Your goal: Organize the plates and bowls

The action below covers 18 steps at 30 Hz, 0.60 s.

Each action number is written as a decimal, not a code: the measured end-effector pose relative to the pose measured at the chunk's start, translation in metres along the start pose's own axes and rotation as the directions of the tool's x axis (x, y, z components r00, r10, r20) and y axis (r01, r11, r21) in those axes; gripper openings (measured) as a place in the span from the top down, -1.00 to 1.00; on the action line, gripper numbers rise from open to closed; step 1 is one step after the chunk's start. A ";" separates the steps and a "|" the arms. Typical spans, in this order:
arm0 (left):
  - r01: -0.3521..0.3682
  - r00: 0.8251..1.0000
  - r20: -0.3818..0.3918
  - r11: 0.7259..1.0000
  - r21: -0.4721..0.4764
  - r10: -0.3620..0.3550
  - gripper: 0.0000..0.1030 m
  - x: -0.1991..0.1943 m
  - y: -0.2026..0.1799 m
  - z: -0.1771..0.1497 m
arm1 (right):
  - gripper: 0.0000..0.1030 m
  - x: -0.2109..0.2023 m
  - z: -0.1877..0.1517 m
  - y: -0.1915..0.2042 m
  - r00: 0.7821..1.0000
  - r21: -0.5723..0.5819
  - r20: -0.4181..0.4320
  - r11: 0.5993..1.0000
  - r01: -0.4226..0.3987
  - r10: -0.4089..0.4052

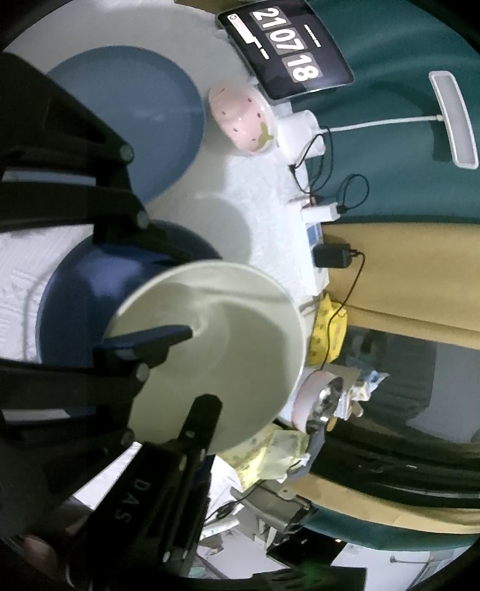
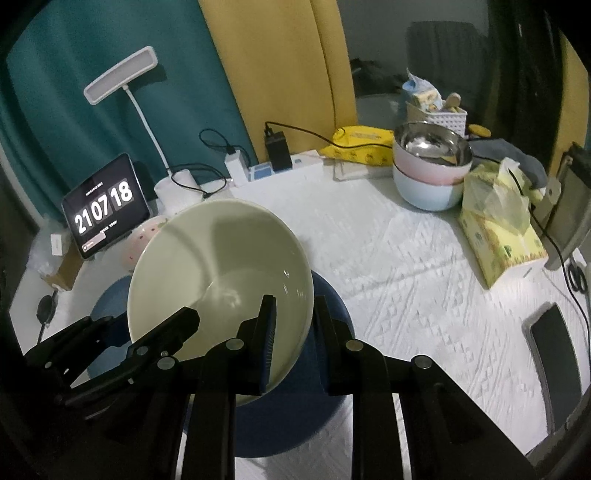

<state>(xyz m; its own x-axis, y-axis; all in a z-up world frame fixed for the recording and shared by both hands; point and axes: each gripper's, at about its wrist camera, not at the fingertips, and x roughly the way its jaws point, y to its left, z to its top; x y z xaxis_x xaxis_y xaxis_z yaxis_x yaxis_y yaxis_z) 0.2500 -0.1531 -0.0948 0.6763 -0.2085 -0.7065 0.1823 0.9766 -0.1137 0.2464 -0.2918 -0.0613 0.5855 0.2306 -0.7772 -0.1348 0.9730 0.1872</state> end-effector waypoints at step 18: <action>-0.052 0.997 -0.057 0.998 0.019 0.053 0.35 0.023 0.002 -0.018 | 0.59 0.033 -0.025 -0.006 0.995 0.015 -0.101 1.000 0.014 -0.012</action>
<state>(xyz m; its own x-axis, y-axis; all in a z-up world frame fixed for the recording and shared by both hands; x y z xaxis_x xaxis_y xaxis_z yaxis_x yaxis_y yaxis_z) 0.2526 -0.1554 -0.1239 0.6430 -0.1534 -0.7503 0.1607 0.9849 -0.0636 0.2462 -0.2904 -0.1030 0.5036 0.2179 -0.8360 -0.1145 0.9760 0.1854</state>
